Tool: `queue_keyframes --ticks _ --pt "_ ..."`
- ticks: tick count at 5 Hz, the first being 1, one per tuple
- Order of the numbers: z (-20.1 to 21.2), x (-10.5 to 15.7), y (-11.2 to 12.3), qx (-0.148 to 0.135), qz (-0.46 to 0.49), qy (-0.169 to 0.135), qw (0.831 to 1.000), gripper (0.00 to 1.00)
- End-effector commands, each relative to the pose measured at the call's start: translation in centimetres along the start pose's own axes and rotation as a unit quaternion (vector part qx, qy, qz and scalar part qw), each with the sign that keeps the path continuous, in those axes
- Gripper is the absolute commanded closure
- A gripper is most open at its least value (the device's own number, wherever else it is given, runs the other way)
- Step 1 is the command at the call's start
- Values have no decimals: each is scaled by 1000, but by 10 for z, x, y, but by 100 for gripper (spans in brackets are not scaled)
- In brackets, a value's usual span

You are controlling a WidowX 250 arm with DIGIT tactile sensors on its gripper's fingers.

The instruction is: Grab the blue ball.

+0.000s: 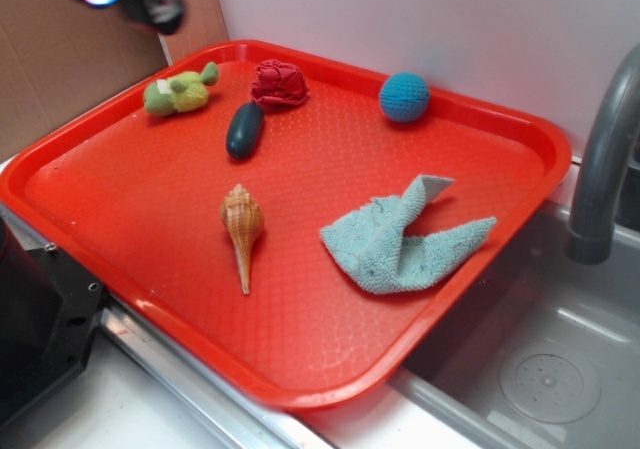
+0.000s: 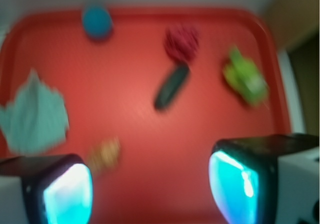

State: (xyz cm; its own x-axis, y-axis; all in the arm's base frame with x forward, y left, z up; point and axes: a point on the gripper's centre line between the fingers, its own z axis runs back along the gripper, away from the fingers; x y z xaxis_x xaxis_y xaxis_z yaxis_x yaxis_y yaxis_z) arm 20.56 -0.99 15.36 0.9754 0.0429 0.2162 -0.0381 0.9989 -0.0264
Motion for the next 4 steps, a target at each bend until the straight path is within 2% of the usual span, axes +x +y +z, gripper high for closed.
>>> queue_keyframes --ticks 1,2,3,4 --pt "-48 70 -11 -9 -47 -3 999 0" --pt "-73 91 -31 13 -85 -8 996 0" --pt "-96 101 -32 30 -84 -1 996 0" --pt "-119 116 -36 8 -118 11 993 0"
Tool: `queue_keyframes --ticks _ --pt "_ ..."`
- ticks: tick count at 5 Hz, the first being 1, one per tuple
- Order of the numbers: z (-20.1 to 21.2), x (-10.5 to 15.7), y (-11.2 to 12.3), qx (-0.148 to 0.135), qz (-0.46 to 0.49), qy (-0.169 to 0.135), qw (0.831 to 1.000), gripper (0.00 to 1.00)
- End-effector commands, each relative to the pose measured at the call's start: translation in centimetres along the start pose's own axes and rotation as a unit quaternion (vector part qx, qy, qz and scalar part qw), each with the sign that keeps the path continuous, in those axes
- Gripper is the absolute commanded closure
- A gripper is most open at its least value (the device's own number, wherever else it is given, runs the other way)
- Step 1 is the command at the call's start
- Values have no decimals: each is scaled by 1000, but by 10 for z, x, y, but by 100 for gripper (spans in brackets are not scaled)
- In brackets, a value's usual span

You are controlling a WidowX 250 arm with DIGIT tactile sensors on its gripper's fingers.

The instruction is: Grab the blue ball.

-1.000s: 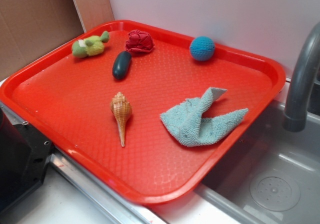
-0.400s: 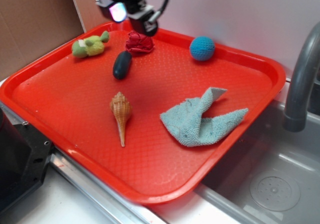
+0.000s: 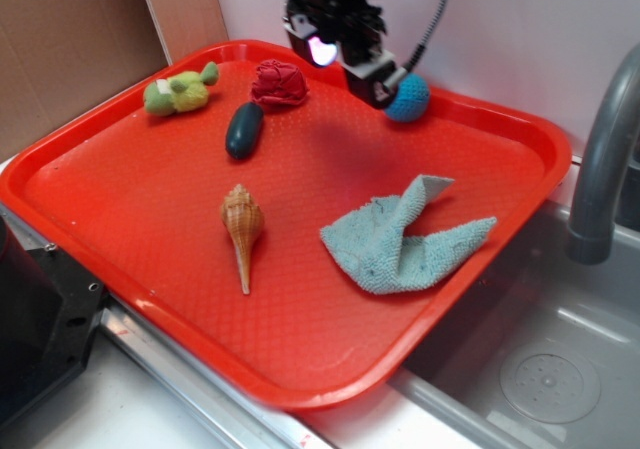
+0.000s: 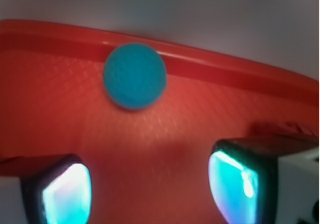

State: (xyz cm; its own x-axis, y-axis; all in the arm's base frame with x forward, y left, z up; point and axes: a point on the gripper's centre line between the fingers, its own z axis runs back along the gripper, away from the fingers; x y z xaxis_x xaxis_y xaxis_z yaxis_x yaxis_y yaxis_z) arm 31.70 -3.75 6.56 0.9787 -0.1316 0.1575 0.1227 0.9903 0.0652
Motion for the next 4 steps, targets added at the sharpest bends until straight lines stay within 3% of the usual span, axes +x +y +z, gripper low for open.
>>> queue_keyframes --ticks 1,2,3,4 --pt "-17 39 -7 -3 -39 -22 999 0" --pt "-26 50 -8 -20 -44 -21 999 0" --pt "-29 48 -10 -22 -31 -23 999 100" --pt "-12 35 -9 -22 -26 -41 999 100"
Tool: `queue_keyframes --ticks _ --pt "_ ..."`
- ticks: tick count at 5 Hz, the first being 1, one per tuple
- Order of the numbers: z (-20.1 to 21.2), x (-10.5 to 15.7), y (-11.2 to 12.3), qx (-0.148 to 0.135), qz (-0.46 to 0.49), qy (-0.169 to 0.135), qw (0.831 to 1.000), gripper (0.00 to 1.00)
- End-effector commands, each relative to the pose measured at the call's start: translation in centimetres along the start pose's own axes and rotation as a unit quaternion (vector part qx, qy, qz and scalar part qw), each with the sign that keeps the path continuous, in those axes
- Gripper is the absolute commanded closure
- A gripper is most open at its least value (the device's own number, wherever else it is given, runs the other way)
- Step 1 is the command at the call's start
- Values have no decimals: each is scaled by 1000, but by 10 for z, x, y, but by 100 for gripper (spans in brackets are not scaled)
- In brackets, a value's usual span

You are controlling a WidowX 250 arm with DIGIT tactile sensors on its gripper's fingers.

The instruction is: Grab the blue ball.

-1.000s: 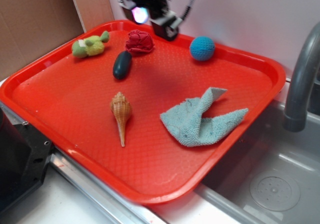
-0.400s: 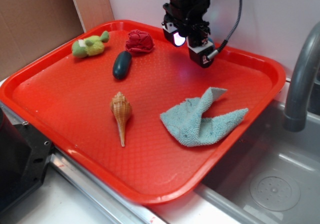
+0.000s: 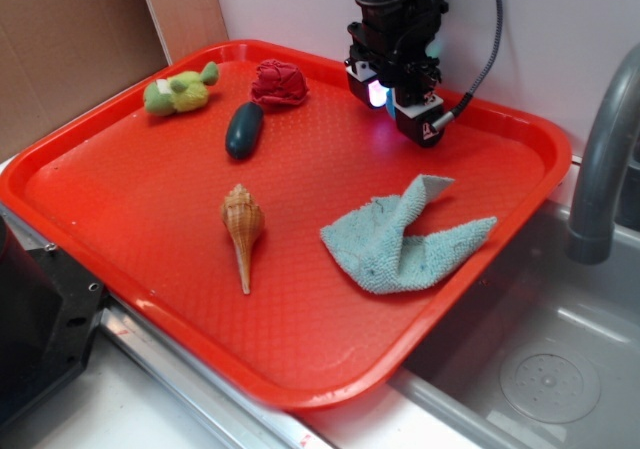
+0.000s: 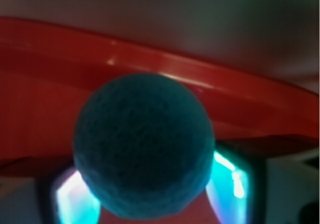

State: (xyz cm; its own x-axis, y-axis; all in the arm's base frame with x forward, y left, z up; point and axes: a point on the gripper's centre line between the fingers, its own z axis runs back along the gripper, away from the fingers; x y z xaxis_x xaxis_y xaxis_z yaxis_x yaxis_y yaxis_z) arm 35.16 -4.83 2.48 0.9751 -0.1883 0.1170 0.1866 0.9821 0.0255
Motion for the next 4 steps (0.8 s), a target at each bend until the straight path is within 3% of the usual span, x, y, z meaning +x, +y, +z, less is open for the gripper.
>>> queue_keyframes --ticks 1,2,3,4 --pt "78 -27 2 25 -32 -53 998 100" --pt "125 -68 12 25 6 -35 999 100" --pt "154 -103 30 -23 43 18 999 100" --pt "167 -143 45 -69 92 31 993 100"
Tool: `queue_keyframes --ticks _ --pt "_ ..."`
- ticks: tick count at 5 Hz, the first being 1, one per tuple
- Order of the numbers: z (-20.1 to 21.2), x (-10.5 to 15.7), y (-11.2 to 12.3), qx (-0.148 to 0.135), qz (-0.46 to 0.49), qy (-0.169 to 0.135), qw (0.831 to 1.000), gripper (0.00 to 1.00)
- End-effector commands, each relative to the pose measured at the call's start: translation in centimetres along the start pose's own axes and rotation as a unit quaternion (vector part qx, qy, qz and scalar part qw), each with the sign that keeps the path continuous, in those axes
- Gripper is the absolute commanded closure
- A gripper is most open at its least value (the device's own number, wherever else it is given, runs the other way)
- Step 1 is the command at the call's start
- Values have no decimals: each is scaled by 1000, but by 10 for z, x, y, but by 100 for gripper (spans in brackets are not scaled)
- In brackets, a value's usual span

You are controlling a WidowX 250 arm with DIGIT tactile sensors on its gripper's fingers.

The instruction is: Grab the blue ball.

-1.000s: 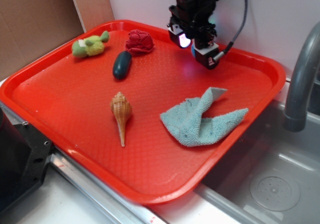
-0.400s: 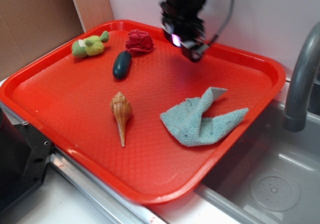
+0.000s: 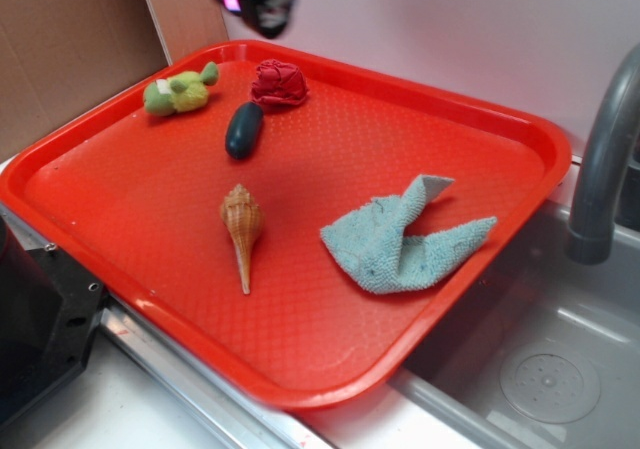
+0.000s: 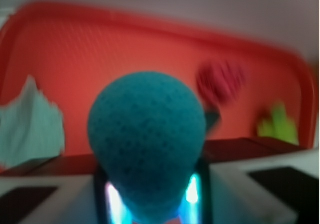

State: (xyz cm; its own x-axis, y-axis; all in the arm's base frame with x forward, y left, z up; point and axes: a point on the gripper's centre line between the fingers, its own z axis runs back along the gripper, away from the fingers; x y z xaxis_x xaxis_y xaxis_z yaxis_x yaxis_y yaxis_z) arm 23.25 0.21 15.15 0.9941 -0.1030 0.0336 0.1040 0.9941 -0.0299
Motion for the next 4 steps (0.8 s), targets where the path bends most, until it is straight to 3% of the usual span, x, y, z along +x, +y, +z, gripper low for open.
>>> queue_keyframes --ticks 1,2,3,4 --pt "41 -66 27 -45 76 -20 996 100" --pt "66 -91 27 -31 80 -66 994 100" --pt "78 -97 25 -21 85 -85 993 100" --pt "72 -89 27 -11 88 -66 994 100"
